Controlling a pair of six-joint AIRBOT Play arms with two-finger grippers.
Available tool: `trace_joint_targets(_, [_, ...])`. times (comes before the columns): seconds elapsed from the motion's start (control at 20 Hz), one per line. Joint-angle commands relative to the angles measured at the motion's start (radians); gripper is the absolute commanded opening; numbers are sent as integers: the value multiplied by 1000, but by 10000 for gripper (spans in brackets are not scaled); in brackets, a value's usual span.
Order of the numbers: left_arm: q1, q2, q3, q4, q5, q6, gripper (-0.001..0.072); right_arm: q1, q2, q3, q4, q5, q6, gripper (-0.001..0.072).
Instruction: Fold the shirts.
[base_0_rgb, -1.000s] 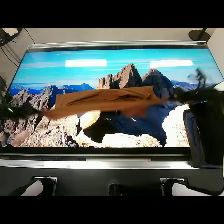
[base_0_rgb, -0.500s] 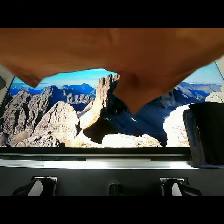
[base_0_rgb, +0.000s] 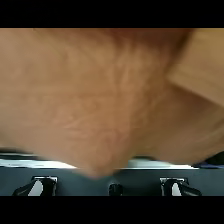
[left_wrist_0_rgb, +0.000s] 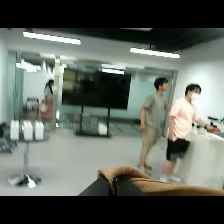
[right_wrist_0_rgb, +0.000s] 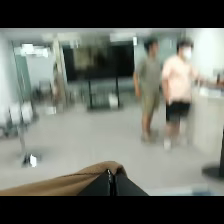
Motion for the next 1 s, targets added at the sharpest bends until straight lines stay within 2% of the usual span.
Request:
trace_joint_targets(0.0, [-2,-63,-133,5,-153,-2,24,0,-148,1,-10,299,17,37])
trace_joint_targets(0.15, [-2,-173,-393,5,-245,73,24,0,-415,-9,89,592,18,37])
trace_joint_targets(0.2, [-2,-210,-490,5,-240,84,24,13,-502,-36,112,642,24,37])
trace_joint_targets(0.3, [-8,-303,-668,5,-190,127,24,97,-655,-121,47,629,34,37])
trace_joint_targets(0.4, [-35,-417,-761,5,-94,156,24,197,-792,-179,-24,489,56,37])
trace_joint_targets(0.5, [-74,-551,-765,4,14,167,25,246,-911,-179,-55,261,147,37])
trace_joint_targets(0.6, [-111,-671,-730,0,124,166,25,246,-983,-177,8,24,261,37])
trace_joint_targets(0.7, [-142,-777,-662,-3,191,166,25,247,-1022,-177,57,-163,305,37])
trace_joint_targets(0.8, [-157,-862,-576,-7,187,166,25,247,-1032,-177,78,-233,304,38])
trace_joint_targets(0.85, [-156,-885,-540,-7,167,166,25,246,-1027,-173,76,-222,286,38])
trace_joint_targets(0.95, [-140,-898,-484,-6,87,166,25,246,-991,-171,49,-109,188,38])
